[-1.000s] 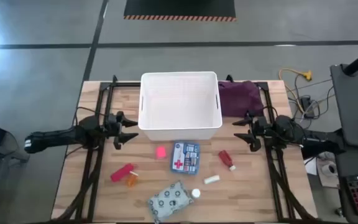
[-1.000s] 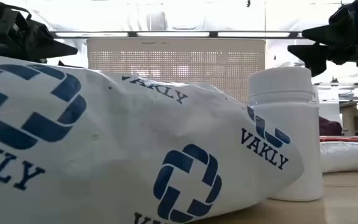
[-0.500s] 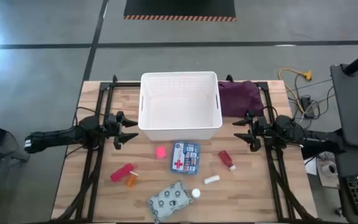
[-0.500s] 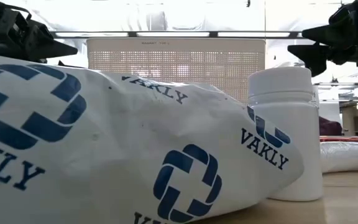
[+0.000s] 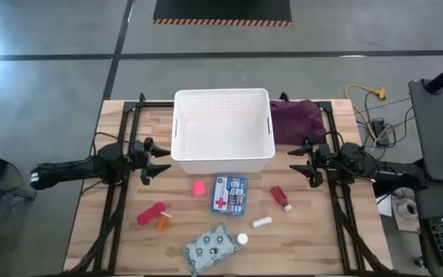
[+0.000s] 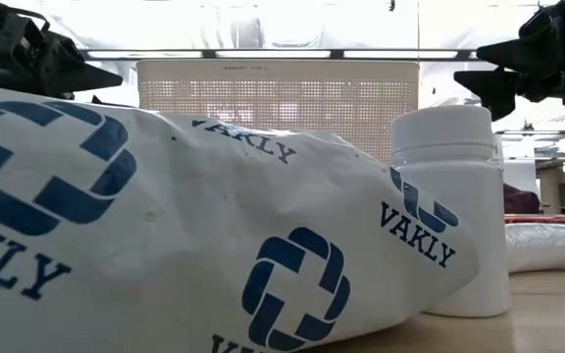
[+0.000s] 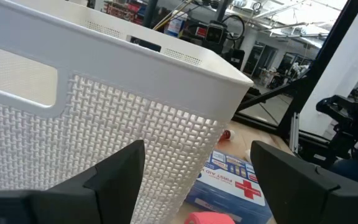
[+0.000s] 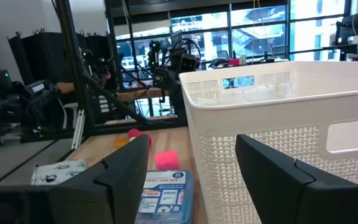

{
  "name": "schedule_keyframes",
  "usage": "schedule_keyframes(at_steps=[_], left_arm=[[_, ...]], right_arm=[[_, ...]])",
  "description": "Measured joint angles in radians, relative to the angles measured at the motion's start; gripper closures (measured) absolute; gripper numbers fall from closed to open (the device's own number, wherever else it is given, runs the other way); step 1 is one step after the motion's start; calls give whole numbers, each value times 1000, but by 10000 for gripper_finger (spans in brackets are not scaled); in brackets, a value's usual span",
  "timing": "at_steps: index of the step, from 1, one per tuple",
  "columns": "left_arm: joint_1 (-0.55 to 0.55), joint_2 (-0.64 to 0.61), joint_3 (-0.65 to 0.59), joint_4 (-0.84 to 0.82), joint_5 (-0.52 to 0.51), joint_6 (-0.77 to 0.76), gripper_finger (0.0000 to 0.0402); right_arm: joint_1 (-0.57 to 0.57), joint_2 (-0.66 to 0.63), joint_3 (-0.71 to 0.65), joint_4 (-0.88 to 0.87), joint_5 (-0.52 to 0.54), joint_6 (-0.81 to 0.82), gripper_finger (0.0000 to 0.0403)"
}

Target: Pick & place medical supplies in basket/bin

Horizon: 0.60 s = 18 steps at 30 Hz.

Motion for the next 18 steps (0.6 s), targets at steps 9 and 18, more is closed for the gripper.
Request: schedule_keyframes(at_steps=[9, 18], left_arm=[[0, 0, 0, 0, 0, 0, 125], [0, 0, 0, 0, 0, 0, 125]], right_arm=[[0, 0, 0, 0, 0, 0, 170], [0, 0, 0, 8, 8, 0, 170]])
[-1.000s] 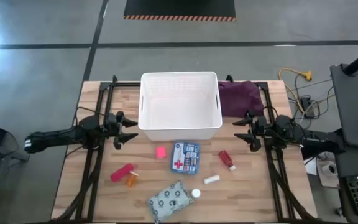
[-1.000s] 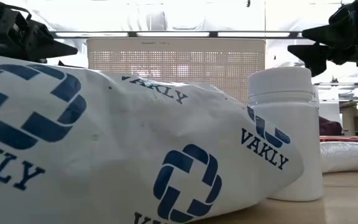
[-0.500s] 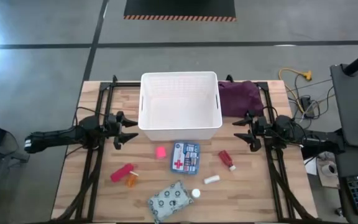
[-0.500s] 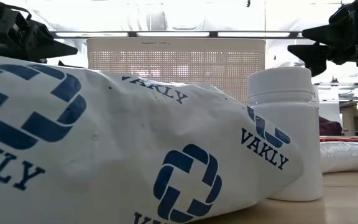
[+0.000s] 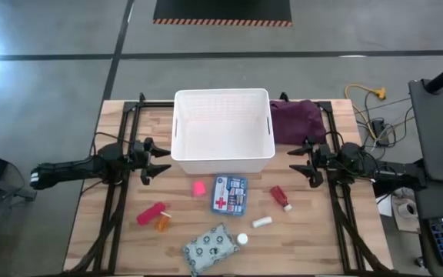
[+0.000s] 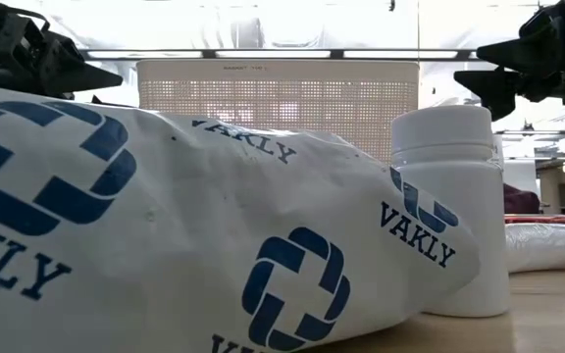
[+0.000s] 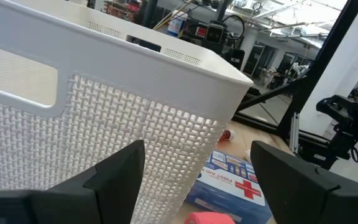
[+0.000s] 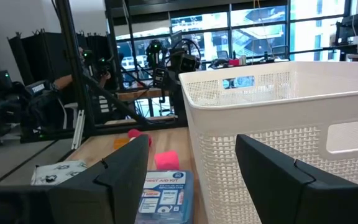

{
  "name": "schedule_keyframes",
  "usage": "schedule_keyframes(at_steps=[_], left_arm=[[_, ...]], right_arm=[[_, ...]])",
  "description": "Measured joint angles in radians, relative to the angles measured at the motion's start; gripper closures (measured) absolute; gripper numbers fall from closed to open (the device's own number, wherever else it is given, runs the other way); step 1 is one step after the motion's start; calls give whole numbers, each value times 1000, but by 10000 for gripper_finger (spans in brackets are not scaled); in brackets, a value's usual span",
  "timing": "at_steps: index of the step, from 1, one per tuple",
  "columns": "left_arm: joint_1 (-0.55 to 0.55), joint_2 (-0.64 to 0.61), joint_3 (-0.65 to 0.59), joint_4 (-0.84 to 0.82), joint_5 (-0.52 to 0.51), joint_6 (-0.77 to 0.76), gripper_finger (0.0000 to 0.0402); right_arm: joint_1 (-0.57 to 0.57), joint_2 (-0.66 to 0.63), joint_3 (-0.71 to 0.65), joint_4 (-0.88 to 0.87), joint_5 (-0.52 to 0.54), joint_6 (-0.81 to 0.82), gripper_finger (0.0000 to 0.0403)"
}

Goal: Pick & place medical supplies in basket/bin
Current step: Put the red pill bottle into the white bin

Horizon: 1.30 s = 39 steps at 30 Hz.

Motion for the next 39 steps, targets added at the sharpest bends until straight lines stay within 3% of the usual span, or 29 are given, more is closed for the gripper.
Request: schedule_keyframes(at_steps=[3, 9, 13, 16, 18, 22, 25, 28, 31, 35, 39], left_arm=[[0, 0, 0, 0, 0, 0, 125], [0, 0, 0, 0, -1, 0, 125], [1, 0, 0, 0, -3, 28, 125], [1, 0, -1, 6, -3, 13, 125], [0, -1, -1, 33, 1, -123, 125], [0, -1, 10, 97, 1, -533, 125], [0, -2, 24, 112, 9, -767, 125], [0, 1, 26, 110, 39, -784, 125], [0, -1, 31, 112, 127, -722, 125], [0, -1, 32, 111, 203, -714, 125], [0, -1, 32, 109, 214, -679, 125]], right_arm=[[-1, 5, 0, 78, 98, 75, 170], [0, 6, 0, 225, 314, 504, 170], [0, 13, 0, 315, 337, 696, 170], [0, 26, 0, 406, 290, 780, 170], [1, 34, 0, 499, 275, 801, 170], [0, 92, 1, 724, 279, 750, 170], [6, 171, 32, 754, 265, 751, 170], [41, 301, 117, 631, 206, 824, 170], [99, 452, 239, 381, 84, 942, 170], [186, 591, 439, -139, -90, 1107, 170], [271, 707, 631, -803, -118, 1197, 170]])
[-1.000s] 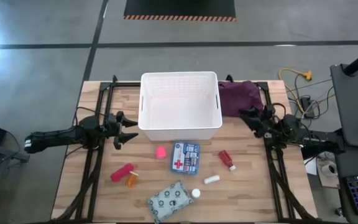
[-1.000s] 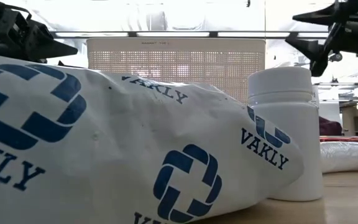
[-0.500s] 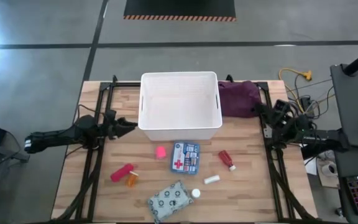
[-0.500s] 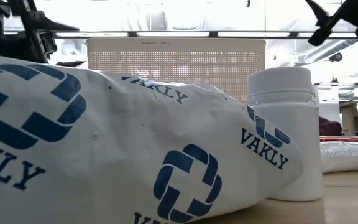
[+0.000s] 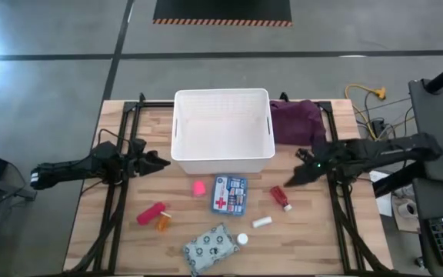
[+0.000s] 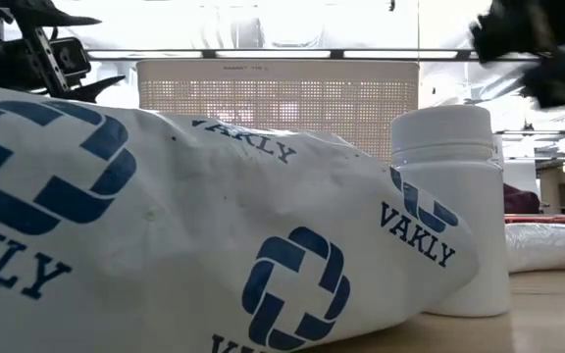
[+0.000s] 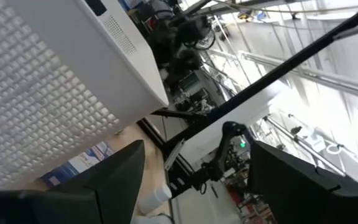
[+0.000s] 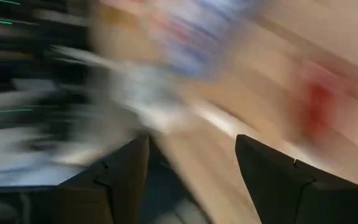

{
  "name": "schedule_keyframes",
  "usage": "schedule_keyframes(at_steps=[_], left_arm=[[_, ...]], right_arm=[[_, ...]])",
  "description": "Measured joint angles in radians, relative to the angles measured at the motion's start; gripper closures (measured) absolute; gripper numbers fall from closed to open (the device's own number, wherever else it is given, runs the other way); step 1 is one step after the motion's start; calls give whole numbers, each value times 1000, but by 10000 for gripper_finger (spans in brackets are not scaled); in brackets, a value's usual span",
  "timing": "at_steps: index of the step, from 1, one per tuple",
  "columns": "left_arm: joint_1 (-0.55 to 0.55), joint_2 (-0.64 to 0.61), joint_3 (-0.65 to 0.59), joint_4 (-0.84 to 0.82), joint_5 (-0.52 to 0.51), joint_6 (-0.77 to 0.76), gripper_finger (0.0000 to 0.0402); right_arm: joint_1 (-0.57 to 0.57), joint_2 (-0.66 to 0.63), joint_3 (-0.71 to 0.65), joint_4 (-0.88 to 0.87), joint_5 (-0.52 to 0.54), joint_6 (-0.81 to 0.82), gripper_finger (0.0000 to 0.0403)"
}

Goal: Pick & place medical supplies in basket/bin
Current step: Put the red pill bottle into the white bin

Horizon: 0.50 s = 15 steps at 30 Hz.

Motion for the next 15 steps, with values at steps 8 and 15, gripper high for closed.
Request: schedule_keyframes(at_steps=[8, 15], left_arm=[[0, 0, -2, -5, -5, 4, 125], [0, 0, -3, -5, 0, 4, 125]], right_arm=[[50, 192, 226, -608, 96, -36, 170], [51, 352, 272, -525, 160, -124, 176]])
